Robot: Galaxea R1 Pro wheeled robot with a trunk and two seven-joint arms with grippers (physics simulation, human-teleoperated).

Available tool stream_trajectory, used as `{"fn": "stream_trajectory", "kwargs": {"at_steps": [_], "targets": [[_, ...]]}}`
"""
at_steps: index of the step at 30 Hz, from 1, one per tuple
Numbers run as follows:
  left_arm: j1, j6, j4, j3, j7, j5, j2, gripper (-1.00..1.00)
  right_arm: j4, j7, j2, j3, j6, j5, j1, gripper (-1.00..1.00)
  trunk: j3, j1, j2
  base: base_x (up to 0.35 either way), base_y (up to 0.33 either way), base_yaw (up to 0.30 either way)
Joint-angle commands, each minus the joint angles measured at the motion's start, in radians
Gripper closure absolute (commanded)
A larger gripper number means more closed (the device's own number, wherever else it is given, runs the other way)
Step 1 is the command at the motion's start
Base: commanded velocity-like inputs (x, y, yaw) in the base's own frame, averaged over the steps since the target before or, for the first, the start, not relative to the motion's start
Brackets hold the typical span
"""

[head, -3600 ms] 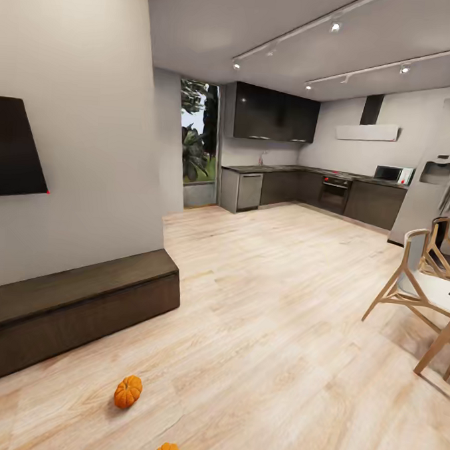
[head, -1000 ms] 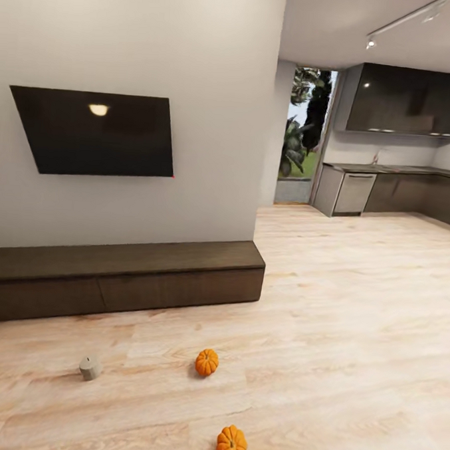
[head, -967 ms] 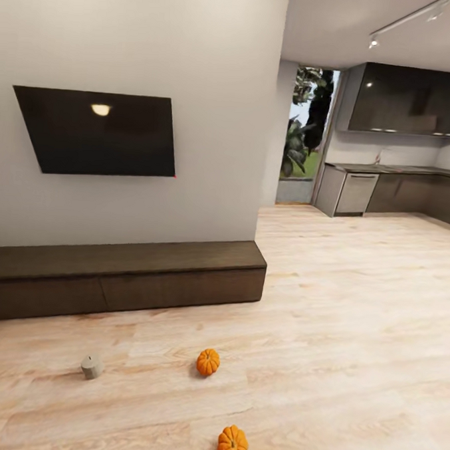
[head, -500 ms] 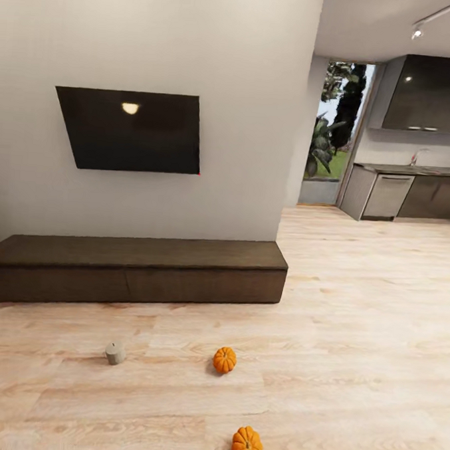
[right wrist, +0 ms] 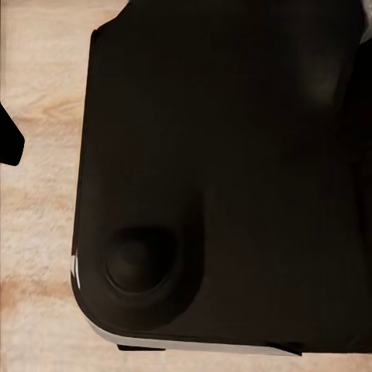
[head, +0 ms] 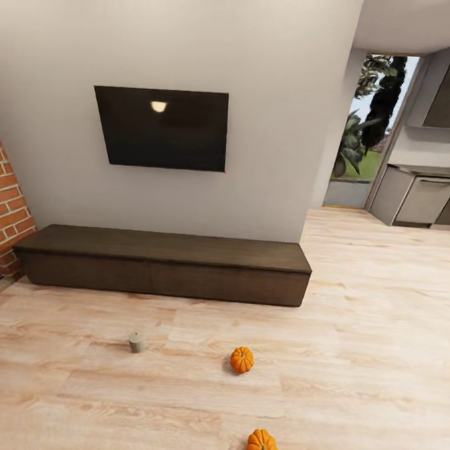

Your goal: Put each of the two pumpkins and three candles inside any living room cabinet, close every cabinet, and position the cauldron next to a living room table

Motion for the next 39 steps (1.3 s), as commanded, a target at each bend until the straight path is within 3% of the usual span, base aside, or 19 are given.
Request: {"fn": "stream_trajectory", "kwargs": {"at_steps": [1, 39], "targets": [[0.000, 0.001, -0.002, 0.000, 0.000, 0.000, 0.000, -1.00, 0.001, -0.001, 0.000, 0.000, -0.003, 0.000, 0.000, -1.00, -0.002, 0.000, 0.000, 0.000, 0.000, 0.233], [0.000, 0.002, -0.001, -0.001, 0.000, 0.002, -0.001, -1.00, 0.001, -0.001, 0.000, 0.002, -0.017, 0.007, 0.000, -1.00, -0.039, 0.000, 0.000, 0.000, 0.000, 0.236]]}}
